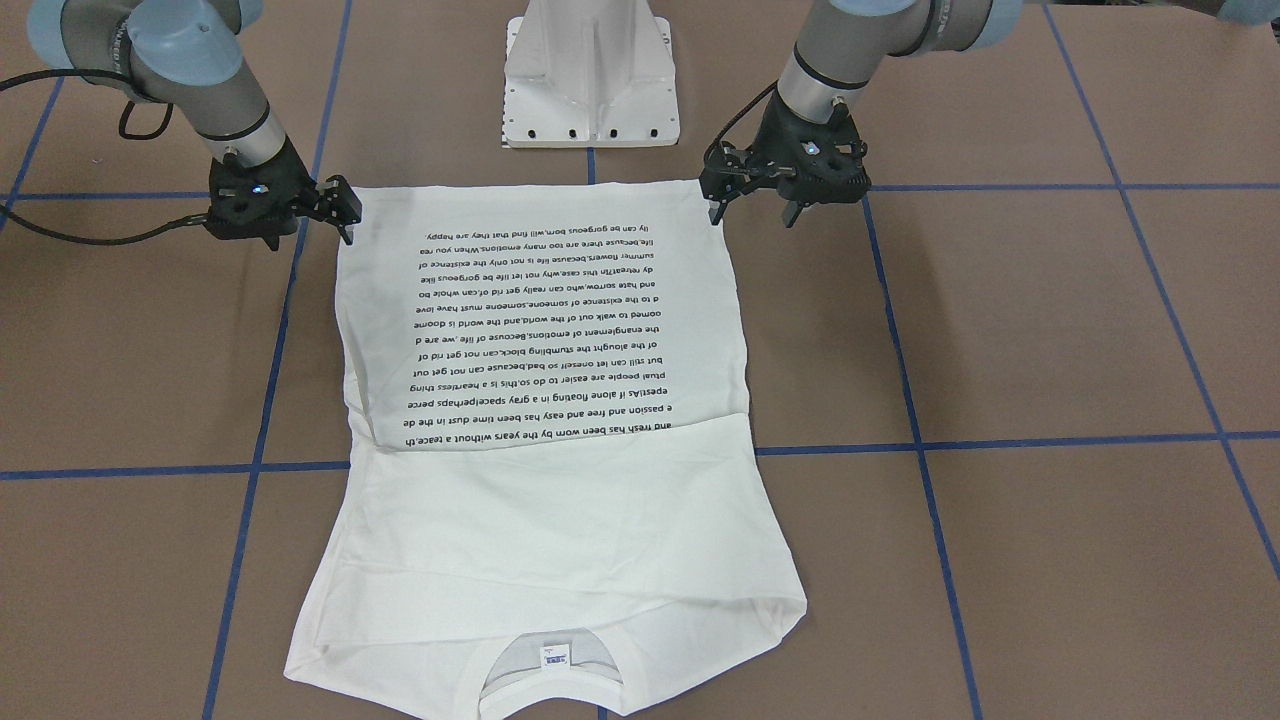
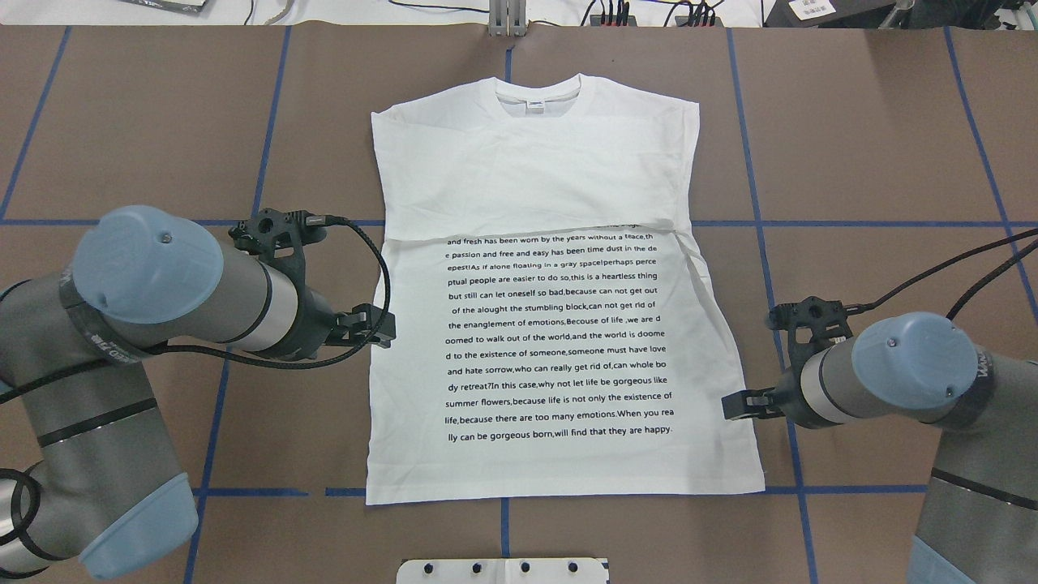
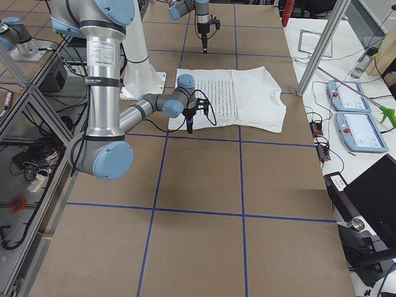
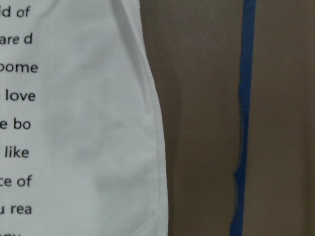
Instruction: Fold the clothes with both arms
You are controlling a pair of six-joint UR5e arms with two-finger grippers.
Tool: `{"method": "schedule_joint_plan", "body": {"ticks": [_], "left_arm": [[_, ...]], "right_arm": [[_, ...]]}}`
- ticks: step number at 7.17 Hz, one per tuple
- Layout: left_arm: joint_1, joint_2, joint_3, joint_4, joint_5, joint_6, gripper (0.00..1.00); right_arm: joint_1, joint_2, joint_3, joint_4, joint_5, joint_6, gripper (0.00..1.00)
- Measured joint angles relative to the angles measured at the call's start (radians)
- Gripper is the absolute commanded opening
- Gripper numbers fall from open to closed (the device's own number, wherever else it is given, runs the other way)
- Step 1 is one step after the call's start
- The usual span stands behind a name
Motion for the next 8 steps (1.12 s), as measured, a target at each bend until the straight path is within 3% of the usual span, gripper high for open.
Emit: {"method": "schedule_joint_plan", "body": {"ticks": [4,8], "left_arm": [[0.013,0.002,-0.005,-0.002,0.005,-0.023,1.0],[0.013,-0.001,-0.005,-0.002,0.004,-0.024,1.0]], "right_arm": [[-0.083,0.001,0.007,-0.025,0.0,0.04,0.83],[-0.106,0.005,0.008,-0.047,0.007,0.04,0.77]]}}
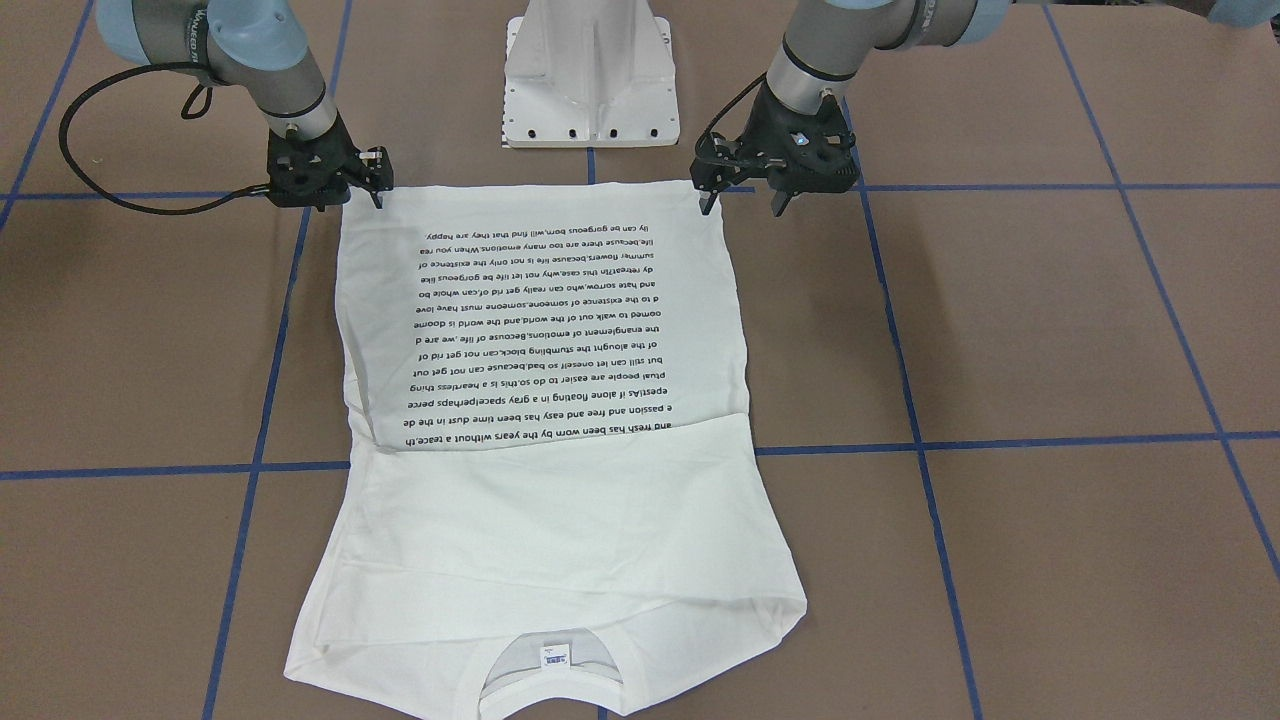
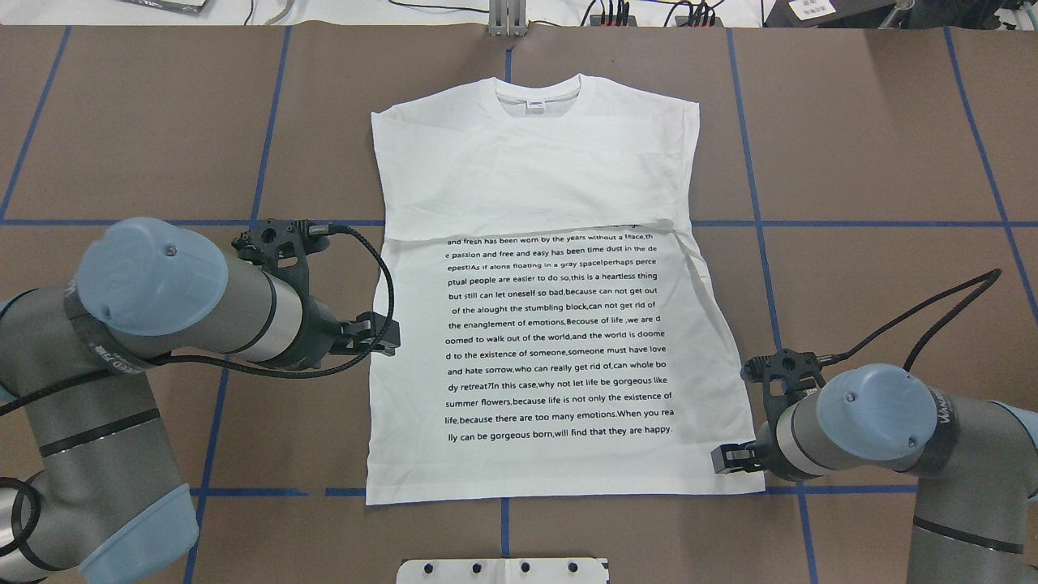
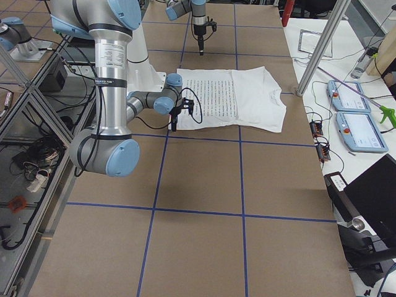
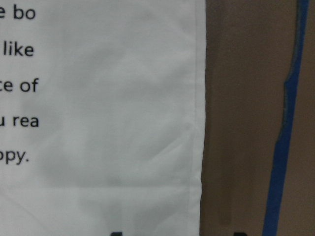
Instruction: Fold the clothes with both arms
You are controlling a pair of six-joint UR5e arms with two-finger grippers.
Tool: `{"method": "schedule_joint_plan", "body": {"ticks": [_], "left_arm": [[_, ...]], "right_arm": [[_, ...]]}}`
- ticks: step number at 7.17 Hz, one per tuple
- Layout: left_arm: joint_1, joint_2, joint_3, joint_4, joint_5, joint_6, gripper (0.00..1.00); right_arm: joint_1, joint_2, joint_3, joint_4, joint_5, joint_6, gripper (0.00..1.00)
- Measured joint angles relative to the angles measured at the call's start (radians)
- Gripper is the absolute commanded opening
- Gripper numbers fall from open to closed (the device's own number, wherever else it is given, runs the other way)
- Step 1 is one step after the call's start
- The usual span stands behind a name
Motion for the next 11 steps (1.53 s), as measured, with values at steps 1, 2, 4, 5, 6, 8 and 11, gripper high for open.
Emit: {"method": "schedule_joint_plan", "body": {"ticks": [1,2,4,5,6,8,11], "left_arm": [[0.0,-0.002,0.0,0.0,-0.001,0.0,1.0],[0.0,-0.003,-0.001,0.0,-0.001,0.0,1.0],[0.0,-0.003,-0.004,0.0,0.0,0.0,1.0],[0.0,-0.003,-0.007,0.0,0.0,-0.001,1.0],[0.0,-0.003,-0.009,0.0,0.0,0.0,1.0],[0.0,-0.004,-0.011,0.0,0.0,0.0,1.0],[0.0,-0.004,-0.015,0.0,0.0,0.0,1.0]], "right_arm": [[-0.001,0.002,-0.002,-0.001,0.003,0.0,0.73],[-0.003,0.002,-0.004,-0.002,0.005,0.0,0.58],[-0.005,0.001,-0.006,-0.003,0.016,0.0,0.58],[-0.005,0.0,-0.007,-0.003,0.021,0.0,0.58],[-0.005,-0.002,-0.008,-0.003,0.024,0.0,0.58],[-0.005,-0.003,-0.008,-0.003,0.031,0.0,0.58],[-0.004,-0.001,-0.009,-0.003,0.044,0.0,0.5]]}}
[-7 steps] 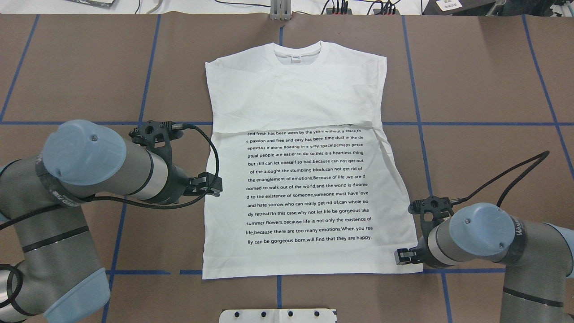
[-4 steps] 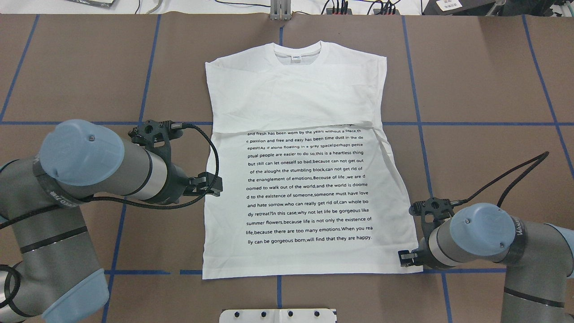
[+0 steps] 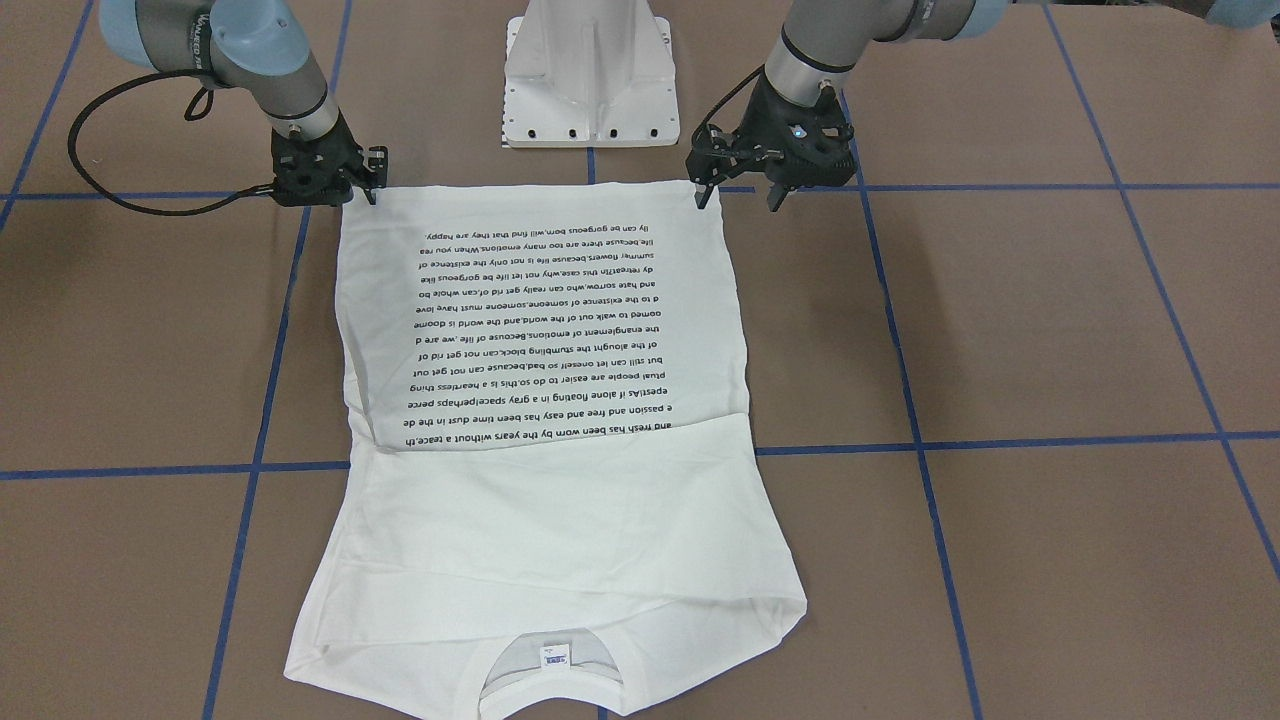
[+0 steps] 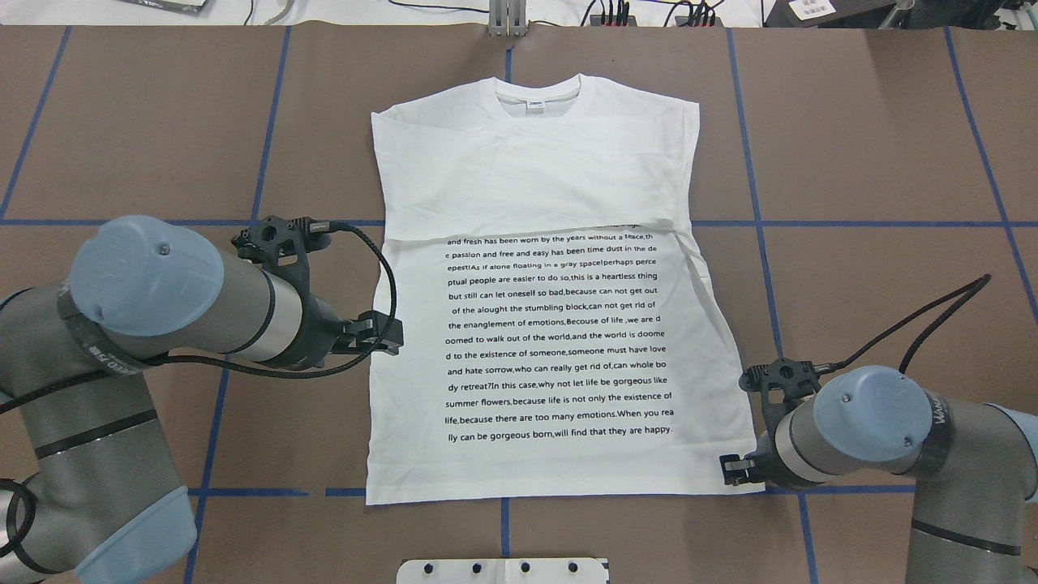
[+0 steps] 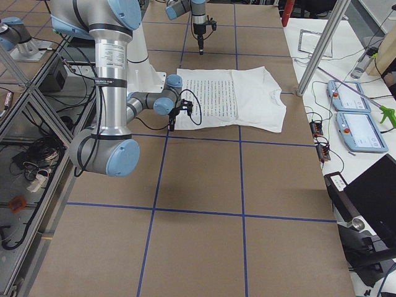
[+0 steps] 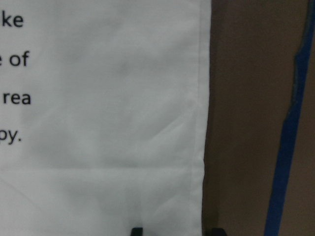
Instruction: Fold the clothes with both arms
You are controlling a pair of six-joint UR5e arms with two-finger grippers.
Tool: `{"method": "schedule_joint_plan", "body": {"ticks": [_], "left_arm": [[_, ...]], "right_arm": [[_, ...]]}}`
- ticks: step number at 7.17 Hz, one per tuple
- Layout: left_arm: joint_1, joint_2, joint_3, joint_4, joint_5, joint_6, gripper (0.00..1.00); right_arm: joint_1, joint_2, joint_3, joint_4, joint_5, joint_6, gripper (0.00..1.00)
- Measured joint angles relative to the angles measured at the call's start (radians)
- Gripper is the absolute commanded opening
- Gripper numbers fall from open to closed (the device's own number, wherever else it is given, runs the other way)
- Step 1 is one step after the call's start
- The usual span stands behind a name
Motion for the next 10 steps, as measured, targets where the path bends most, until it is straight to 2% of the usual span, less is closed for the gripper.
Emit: {"method": "schedule_joint_plan", "body": {"ticks": [1,3,4,8,10], "left_arm": [[0.0,0.0,-0.002,0.0,0.0,0.0,1.0],[0.0,0.001,-0.002,0.0,0.0,0.0,0.99],[0.0,0.001,-0.001,0.0,0.0,0.0,0.99],[0.004,0.01,0.007,0.001,0.0,-0.009,1.0],[0.09,0.056,0.012,-0.028,0.065,-0.1,0.99]], "right_arm": [[-0.001,0.002,-0.002,0.0,0.003,0.0,0.4],[-0.002,0.007,-0.005,0.0,0.006,0.0,0.08],[-0.002,0.009,-0.006,0.0,0.006,0.0,0.0],[0.007,0.012,0.019,0.0,0.011,0.0,0.0],[0.017,0.015,0.05,0.003,0.008,0.0,0.0]]}}
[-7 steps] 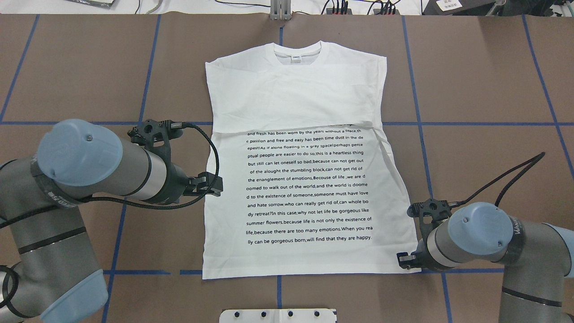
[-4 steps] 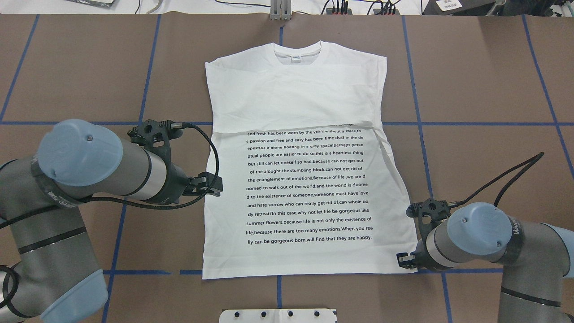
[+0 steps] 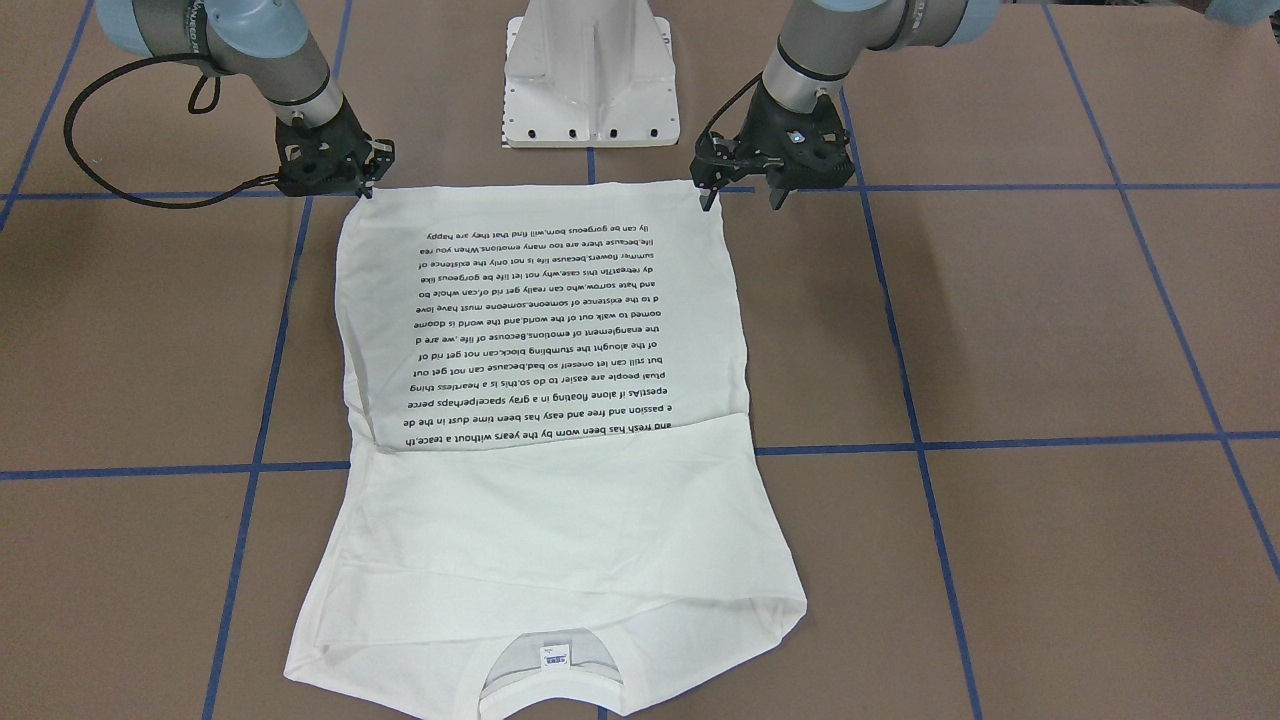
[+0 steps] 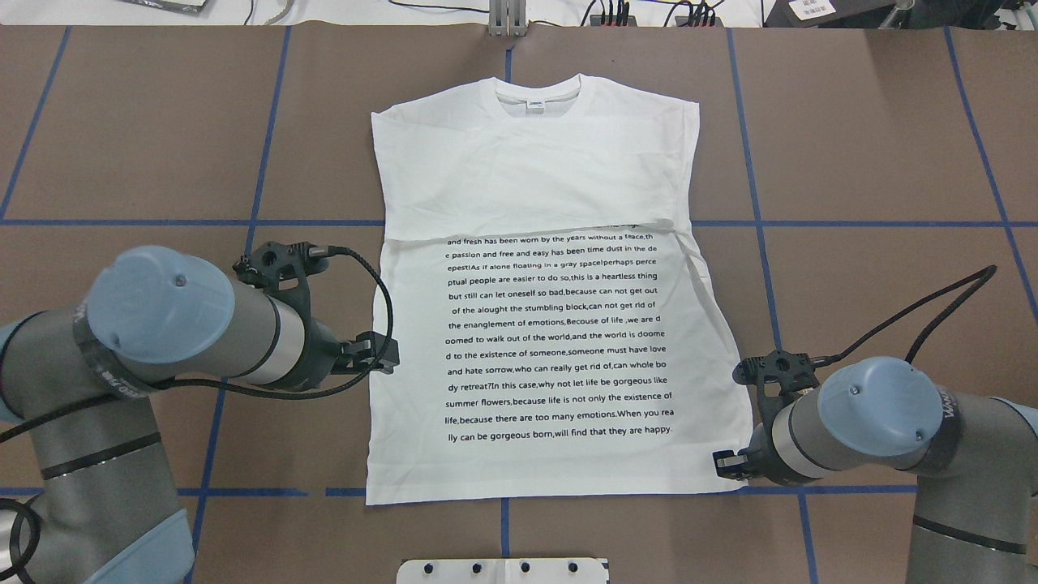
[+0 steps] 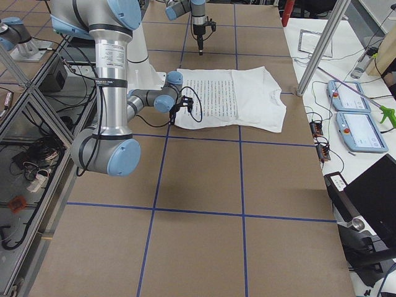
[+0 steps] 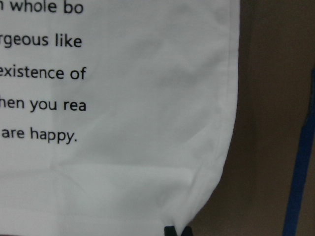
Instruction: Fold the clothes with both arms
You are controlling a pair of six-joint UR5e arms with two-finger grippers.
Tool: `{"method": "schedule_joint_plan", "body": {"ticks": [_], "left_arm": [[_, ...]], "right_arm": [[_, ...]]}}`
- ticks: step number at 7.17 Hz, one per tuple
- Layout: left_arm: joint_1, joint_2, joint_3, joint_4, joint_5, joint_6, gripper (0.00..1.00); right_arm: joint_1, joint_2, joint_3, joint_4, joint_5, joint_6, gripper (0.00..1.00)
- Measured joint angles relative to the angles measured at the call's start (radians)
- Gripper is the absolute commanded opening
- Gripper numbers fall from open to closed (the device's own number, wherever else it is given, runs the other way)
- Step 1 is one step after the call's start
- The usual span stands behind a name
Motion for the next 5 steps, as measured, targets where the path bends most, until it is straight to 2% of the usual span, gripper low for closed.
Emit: {"method": "schedule_joint_plan", "body": {"ticks": [1,2,5], "left_arm": [[0.08,0.031,0.003,-0.031,0.049,-0.083,0.99],[0.146,0.043,0.014,-0.049,0.073,-0.144,0.95],[0.208,0.014,0.125,-0.085,0.088,-0.173,0.75]], "right_arm": [[0.01,0.005,0.009,0.002,-0.001,0.0,0.0],[0.023,0.009,0.016,0.003,-0.001,0.0,0.0],[0.041,0.014,0.025,0.003,0.004,-0.001,0.0]]}}
